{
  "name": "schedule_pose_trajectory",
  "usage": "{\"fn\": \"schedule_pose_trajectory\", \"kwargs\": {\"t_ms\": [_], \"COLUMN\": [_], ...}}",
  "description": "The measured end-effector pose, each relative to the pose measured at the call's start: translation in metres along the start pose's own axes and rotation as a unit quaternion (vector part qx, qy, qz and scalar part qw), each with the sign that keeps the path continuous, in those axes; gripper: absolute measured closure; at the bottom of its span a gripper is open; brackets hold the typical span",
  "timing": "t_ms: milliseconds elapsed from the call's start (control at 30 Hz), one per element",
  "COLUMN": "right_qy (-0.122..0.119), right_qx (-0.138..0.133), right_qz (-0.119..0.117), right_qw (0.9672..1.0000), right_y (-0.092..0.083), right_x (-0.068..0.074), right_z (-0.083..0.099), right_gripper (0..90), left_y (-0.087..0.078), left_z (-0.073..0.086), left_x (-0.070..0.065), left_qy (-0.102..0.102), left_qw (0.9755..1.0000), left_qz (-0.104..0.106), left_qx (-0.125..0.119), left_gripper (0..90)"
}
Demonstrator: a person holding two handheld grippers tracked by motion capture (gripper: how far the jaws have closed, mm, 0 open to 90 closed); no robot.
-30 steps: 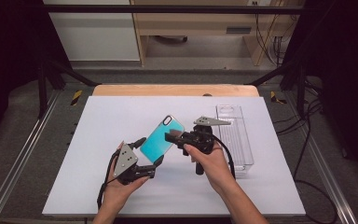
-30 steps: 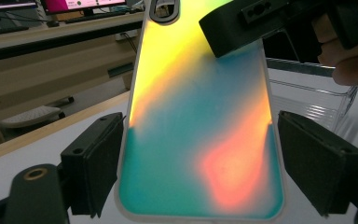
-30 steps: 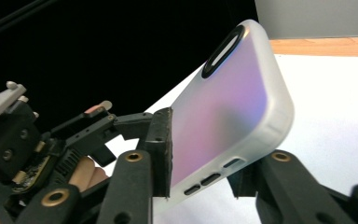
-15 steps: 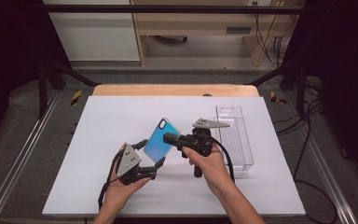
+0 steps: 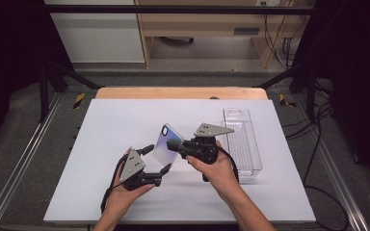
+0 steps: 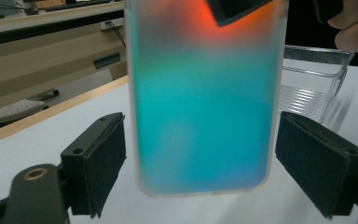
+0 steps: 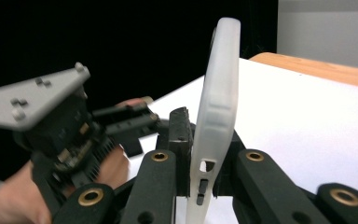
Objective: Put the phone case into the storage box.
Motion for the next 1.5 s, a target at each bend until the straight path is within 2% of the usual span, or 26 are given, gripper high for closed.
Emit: {"fn": "schedule_pose_trajectory", "kwargs": {"t_ms": [133,300,467,533,600,700,800,1100,1233,1333,1500], "right_qy": [-0.022,-0.051,-0.079,-0.09,-0.102,-0.114,-0.126,-0.142,-0.145,-0.146,-0.147], "right_qx": [0.01,0.027,0.048,0.057,0.065,0.071,0.075,0.076,0.078,0.078,0.076], "right_qz": [0.005,0.011,0.001,-0.004,-0.01,-0.025,-0.036,-0.055,-0.06,-0.059,-0.058], "right_qw": [0.9997,0.9983,0.9957,0.9943,0.9927,0.9907,0.9885,0.9854,0.9845,0.9844,0.9844], "right_y": [-0.006,-0.014,-0.02,-0.022,-0.025,-0.029,-0.032,-0.041,-0.042,-0.043,-0.045], "right_x": [-0.008,-0.017,-0.02,-0.02,-0.021,-0.021,-0.019,-0.016,-0.017,-0.018,-0.019], "right_z": [0.0,0.004,0.009,0.011,0.013,0.016,0.018,0.02,0.02,0.02,0.019], "right_gripper": [81.7,81.6,81.7,81.6,81.6,81.6,81.6,81.5,81.5,81.5,81.5], "left_y": [0.0,0.001,-0.002,-0.003,-0.003,-0.002,-0.002,-0.001,0.007,0.014,0.023], "left_z": [0.003,0.007,0.009,0.009,0.009,0.009,0.005,-0.004,-0.009,-0.012,-0.014], "left_x": [0.001,-0.002,-0.003,-0.002,-0.001,-0.001,-0.002,-0.009,-0.011,-0.011,-0.013], "left_qy": [-0.015,-0.014,-0.009,-0.015,-0.009,0.006,0.015,0.017,0.027,0.025,0.034], "left_qw": [0.9997,0.9991,0.9984,0.9977,0.9973,0.9954,0.994,0.9908,0.9881,0.9871,0.9851], "left_qz": [0.019,0.036,0.05,0.06,0.062,0.074,0.08,0.101,0.116,0.126,0.136], "left_qx": [0.005,0.015,0.026,0.029,0.038,0.061,0.074,0.089,0.098,0.096,0.099], "left_gripper": [11.4,10.2,9.7,9.6,9.3,8.9,8.8,8.9,9.3,11.6,15.6]}}
Point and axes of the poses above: each handheld gripper's, and its own axes: y roughly forward along the jaws, z roughly out of its underside, x roughly to its left, the point moved 8 cm from there along y, roughly forward along the jaws, and after that the axes turned 5 degrees about y, right-handed, at the moved point
